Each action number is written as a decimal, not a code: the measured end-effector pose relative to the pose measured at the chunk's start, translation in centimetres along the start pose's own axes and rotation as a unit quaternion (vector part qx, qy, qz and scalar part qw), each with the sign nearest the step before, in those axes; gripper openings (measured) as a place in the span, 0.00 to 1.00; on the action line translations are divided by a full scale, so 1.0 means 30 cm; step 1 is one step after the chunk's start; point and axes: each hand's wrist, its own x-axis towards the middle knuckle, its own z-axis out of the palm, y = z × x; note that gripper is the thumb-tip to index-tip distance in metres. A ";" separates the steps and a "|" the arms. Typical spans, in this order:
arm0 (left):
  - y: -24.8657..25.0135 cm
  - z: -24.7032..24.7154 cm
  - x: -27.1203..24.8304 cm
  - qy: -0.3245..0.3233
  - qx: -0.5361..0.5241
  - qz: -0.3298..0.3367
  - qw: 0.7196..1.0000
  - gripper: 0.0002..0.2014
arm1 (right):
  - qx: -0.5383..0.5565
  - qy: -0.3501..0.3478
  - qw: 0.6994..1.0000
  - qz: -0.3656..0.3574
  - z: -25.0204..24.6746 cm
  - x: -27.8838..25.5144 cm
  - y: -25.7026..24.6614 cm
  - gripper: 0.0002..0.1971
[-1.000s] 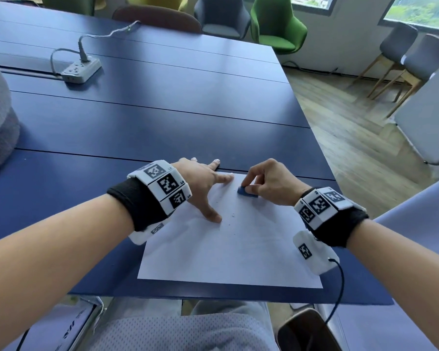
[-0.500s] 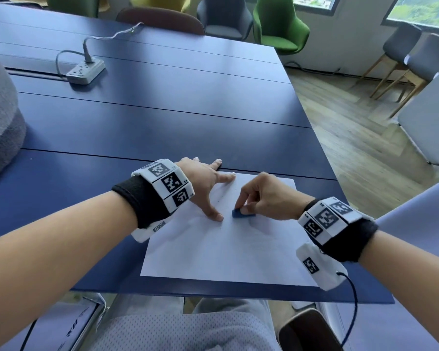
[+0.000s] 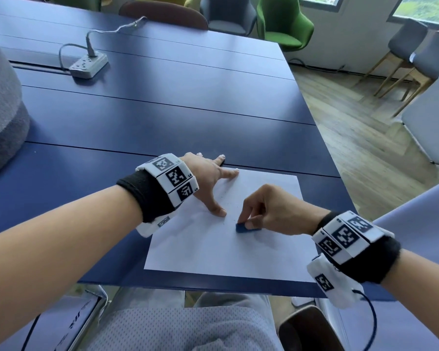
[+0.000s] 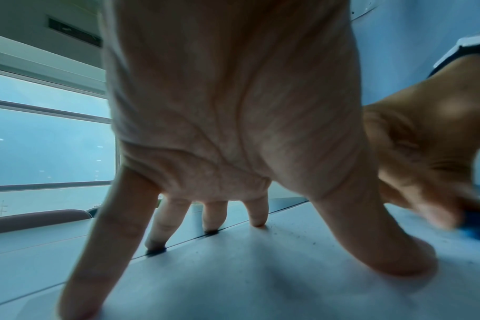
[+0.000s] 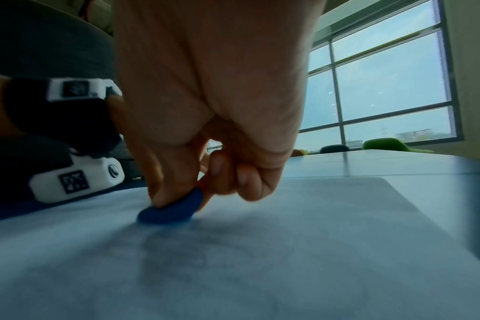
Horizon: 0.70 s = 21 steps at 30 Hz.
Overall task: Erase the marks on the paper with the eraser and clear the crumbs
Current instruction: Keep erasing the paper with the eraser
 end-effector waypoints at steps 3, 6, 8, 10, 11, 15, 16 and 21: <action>-0.004 0.000 0.002 0.005 0.006 -0.002 1.000 0.57 | -0.010 0.048 0.999 0.009 -0.022 0.025 0.010 0.07; 0.001 -0.001 0.001 0.002 0.006 -0.004 1.000 0.57 | 0.009 0.116 0.993 0.027 -0.020 0.026 0.025 0.07; 0.001 -0.003 0.001 0.001 0.005 -0.005 1.000 0.57 | 0.001 0.046 0.999 0.015 -0.002 -0.008 0.015 0.07; 0.002 -0.001 0.000 0.002 0.002 -0.005 1.000 0.56 | -0.010 -0.016 1.000 0.009 0.005 -0.030 -0.004 0.06; -0.001 0.001 0.000 0.003 0.004 -0.006 1.000 0.56 | -0.010 -0.003 1.000 0.007 0.000 -0.019 -0.005 0.06; 0.006 -0.002 -0.002 0.005 0.006 -0.008 1.000 0.56 | 0.026 0.118 0.992 0.025 -0.009 0.009 0.022 0.07; 0.006 -0.001 -0.004 0.004 0.006 -0.008 1.000 0.56 | 0.027 0.096 0.995 0.019 0.001 -0.004 0.023 0.07; 0.006 -0.003 -0.004 0.004 0.009 -0.012 1.000 0.56 | -0.005 0.021 1.000 0.017 -0.008 -0.013 -0.002 0.08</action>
